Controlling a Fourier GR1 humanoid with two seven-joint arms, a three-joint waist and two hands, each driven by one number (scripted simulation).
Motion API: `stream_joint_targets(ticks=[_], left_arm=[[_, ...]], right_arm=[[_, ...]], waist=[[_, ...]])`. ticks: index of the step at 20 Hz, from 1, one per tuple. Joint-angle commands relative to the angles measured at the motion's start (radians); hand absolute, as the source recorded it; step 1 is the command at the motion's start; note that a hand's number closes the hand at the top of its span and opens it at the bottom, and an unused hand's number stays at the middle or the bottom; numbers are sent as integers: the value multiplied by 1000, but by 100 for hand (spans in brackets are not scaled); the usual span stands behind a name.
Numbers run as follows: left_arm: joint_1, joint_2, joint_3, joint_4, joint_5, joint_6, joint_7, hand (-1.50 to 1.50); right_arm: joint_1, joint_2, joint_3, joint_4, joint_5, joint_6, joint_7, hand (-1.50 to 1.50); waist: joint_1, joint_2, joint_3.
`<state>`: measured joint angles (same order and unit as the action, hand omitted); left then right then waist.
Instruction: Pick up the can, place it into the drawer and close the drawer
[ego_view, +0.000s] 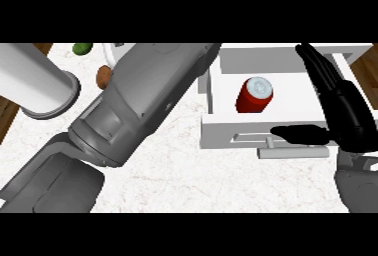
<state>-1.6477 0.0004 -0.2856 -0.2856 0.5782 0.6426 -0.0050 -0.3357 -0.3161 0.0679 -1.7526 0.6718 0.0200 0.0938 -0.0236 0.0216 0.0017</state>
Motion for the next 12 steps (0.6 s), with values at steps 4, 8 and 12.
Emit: stream_joint_targets(ticks=[4, 8, 12], left_arm=[[0, 4, 19, 4, -5, -27, 16, -150], [17, 42, 29, -48, -5, -41, 43, -150], [52, 70, 25, -45, -32, -43, 41, -150]], right_arm=[[-113, 21, 69, 290, 188, -104, -68, -150], [-199, 92, 77, 502, 263, -228, -99, -150], [-281, 131, 65, 645, 317, -324, -116, -150]], waist=[[18, -7, -1], [50, -14, -1], [44, -14, -1]])
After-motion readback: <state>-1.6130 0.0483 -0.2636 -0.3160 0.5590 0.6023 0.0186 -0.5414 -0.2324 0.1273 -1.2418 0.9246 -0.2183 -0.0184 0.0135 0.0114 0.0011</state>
